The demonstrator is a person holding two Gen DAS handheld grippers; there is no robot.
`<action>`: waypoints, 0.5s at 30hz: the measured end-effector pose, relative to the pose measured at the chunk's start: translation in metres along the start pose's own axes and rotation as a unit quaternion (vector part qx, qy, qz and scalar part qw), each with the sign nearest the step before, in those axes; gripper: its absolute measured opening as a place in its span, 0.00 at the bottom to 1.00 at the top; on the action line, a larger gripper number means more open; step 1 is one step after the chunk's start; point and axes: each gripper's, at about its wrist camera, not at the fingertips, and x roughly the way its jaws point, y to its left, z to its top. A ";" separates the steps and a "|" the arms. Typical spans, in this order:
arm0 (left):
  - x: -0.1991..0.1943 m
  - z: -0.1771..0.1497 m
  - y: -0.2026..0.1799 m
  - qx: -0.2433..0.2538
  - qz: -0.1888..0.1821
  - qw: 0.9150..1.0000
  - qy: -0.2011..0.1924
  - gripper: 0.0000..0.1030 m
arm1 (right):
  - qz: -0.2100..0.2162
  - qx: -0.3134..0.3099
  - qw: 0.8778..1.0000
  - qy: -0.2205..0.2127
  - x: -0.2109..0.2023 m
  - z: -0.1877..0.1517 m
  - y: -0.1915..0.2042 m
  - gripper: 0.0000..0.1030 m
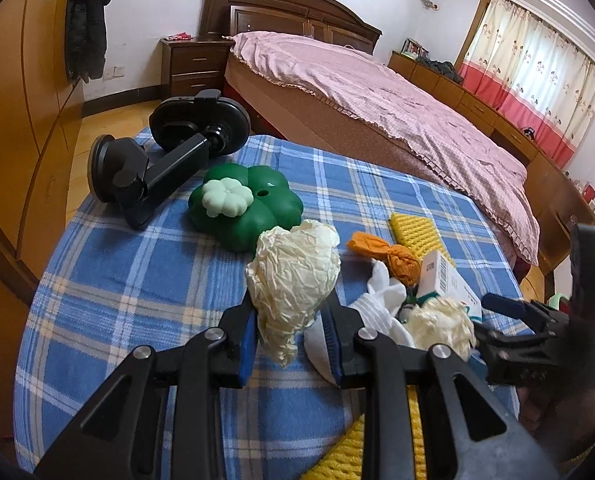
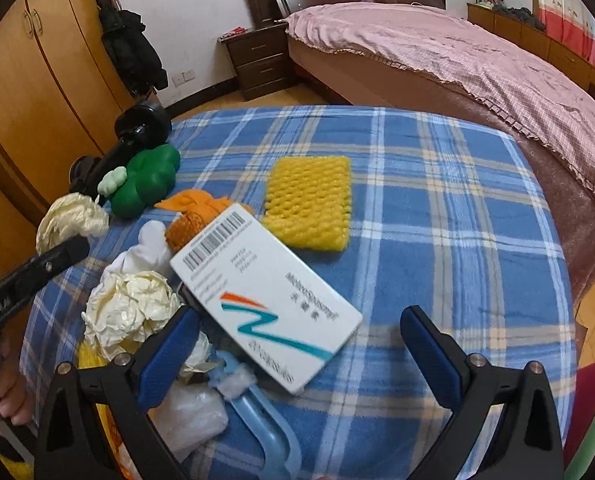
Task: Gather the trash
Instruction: 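Close the left tool on the crumpled paper while the right tool grasps the medicine box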
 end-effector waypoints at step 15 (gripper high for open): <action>-0.022 -0.006 -0.028 0.027 -0.012 1.000 -0.009 0.28 | 0.007 0.033 0.998 -0.054 -0.036 -0.007 -0.008 0.75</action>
